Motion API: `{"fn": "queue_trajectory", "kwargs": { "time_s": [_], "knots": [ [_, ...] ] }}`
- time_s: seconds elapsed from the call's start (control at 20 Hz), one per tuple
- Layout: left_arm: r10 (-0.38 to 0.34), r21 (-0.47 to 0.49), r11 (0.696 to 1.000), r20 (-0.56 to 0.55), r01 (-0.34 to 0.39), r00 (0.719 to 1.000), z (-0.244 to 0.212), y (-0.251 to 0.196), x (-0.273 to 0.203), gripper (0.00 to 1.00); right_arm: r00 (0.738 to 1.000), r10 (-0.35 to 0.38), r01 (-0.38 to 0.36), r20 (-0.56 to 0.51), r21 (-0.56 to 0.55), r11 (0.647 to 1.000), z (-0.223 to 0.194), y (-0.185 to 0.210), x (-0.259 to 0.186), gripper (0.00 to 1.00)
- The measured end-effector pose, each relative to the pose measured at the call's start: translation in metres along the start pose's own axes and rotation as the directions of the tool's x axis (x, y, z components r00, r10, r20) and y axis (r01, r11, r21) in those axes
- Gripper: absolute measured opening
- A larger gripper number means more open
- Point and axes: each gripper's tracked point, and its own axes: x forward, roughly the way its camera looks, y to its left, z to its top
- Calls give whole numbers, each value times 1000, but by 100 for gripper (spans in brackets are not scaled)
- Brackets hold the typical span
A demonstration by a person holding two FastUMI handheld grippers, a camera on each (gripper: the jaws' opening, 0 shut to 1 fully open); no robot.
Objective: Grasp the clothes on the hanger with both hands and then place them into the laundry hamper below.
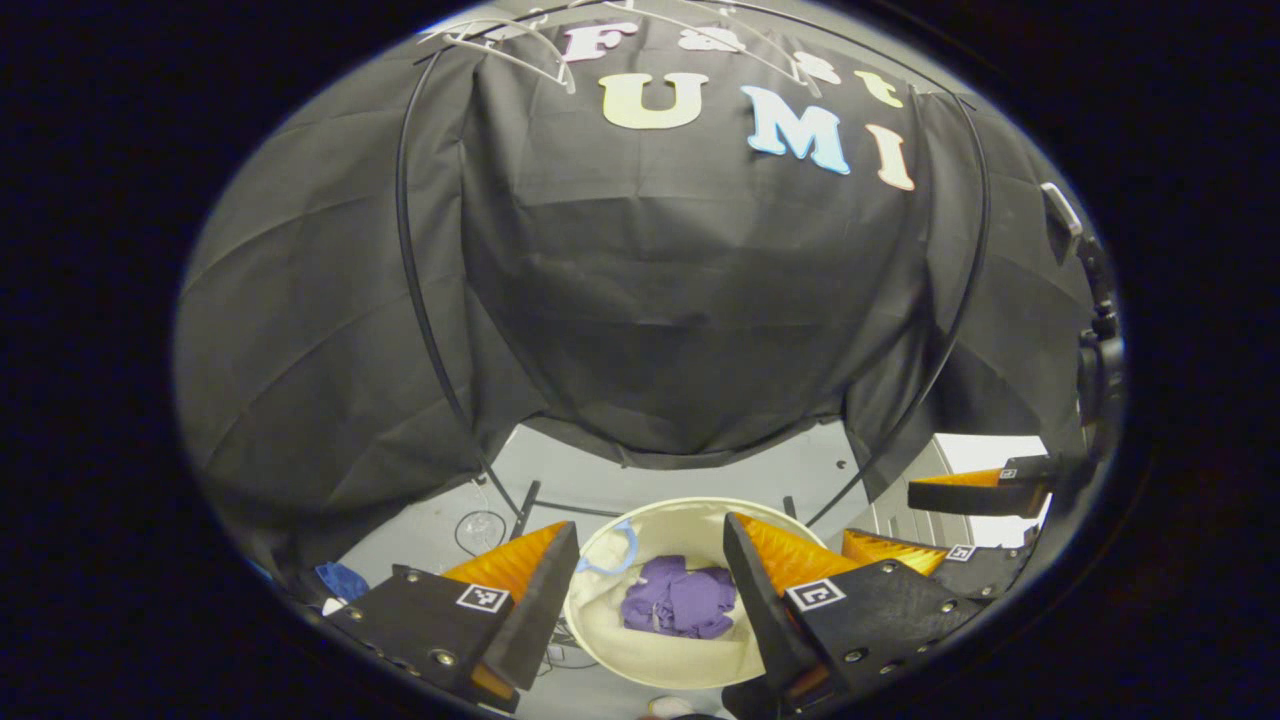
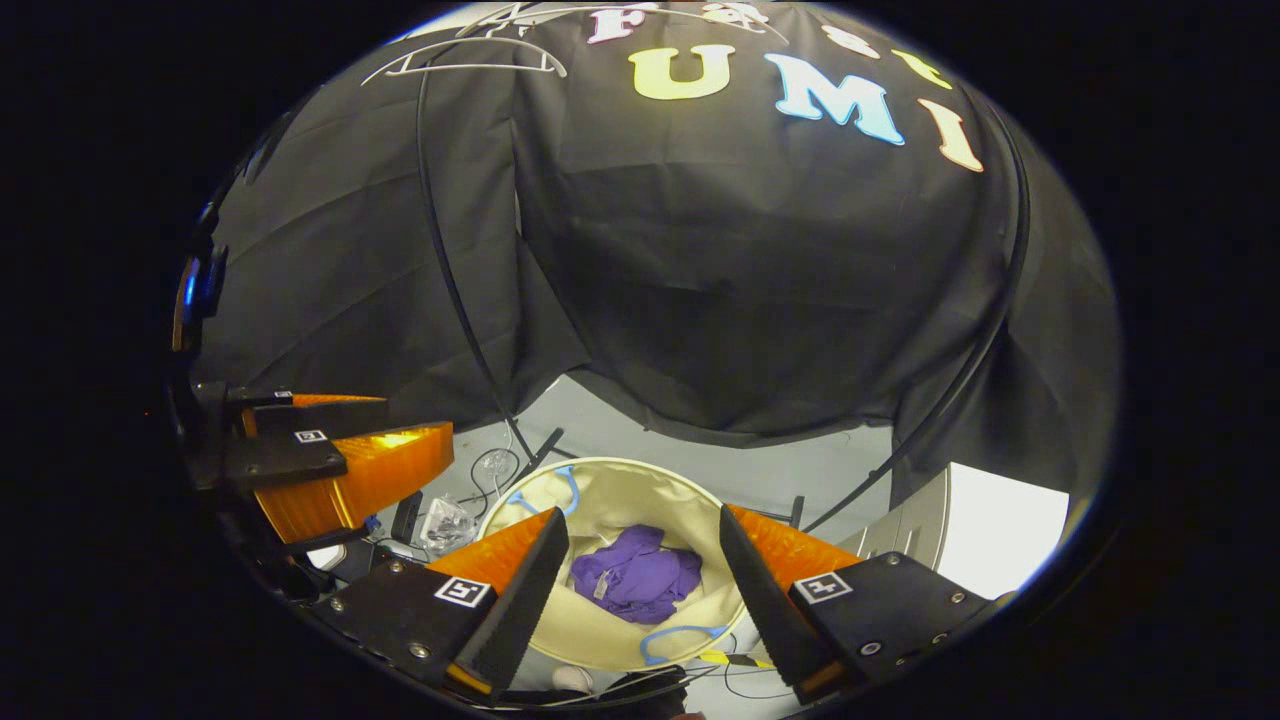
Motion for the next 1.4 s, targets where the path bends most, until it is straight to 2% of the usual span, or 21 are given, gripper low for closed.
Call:
{"fn": "queue_trajectory", "kwargs": {
  "time_s": [0.4, 0.65, 0.85, 0.9, 0.95, 1.2, 1.4],
  "knots": [
    [-5, 6, 1000, 89, 4, 996, 33, 4, -15, 84, 997, -30, 29, 70, 26, 999, 30, 1, -18, 94],
    [-37, 19, 999, 205, 34, 978, 81, 1, -50, 84, 978, -61, 50, 201, 56, 997, 83, -2, -53, 94],
    [-53, 22, 999, 307, 48, 950, 125, 6, -87, 84, 939, -106, 83, 328, 83, 993, 125, -14, -95, 94],
    [-56, 21, 998, 328, 52, 943, 135, 7, -95, 90, 926, -120, 93, 358, 92, 991, 133, -18, -106, 92],
    [-59, 18, 998, 346, 57, 936, 145, 7, -106, 90, 914, -132, 100, 384, 103, 990, 143, -23, -120, 92],
    [-93, 44, 996, 462, 82, 882, 199, 4, -158, 90, 839, -207, 145, 502, 161, 976, 181, -46, -192, 94],
    [-125, 56, 992, 536, 112, 835, 239, -16, -195, 90, 792, -254, 205, 555, 150, 967, 194, -68, -242, 94]
  ]
}}
